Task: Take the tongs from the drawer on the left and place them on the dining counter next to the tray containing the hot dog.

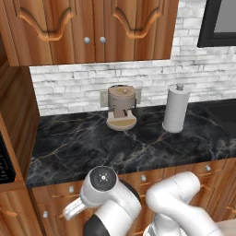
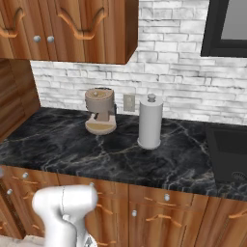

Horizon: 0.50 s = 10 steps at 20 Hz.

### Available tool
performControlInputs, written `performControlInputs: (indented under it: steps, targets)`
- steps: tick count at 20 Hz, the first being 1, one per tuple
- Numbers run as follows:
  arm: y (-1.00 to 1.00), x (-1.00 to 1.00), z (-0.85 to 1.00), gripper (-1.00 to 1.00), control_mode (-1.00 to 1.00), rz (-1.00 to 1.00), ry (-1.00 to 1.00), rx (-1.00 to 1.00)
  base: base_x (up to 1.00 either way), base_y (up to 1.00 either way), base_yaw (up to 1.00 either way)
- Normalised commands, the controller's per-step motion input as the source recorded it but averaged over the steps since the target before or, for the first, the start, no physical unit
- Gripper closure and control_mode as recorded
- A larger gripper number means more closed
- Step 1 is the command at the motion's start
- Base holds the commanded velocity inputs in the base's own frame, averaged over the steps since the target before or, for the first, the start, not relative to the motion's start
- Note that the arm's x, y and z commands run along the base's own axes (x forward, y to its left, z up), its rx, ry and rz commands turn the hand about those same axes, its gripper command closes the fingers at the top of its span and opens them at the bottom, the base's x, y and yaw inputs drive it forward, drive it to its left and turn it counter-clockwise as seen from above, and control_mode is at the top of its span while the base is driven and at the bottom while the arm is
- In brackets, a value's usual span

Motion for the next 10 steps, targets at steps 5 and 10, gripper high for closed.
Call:
performControlInputs:
  steps: [5, 10]
  targets:
    - [0.47, 0.00, -0.67, -1.00, -1.00, 0.02, -0.21, 0.24, 0.00, 0.00, 0.00]
    - [0.18, 0.00, -0.49, -1.00, -1.00, 0.00, -0.33, 0.15, 0.00, 0.00, 0.00]
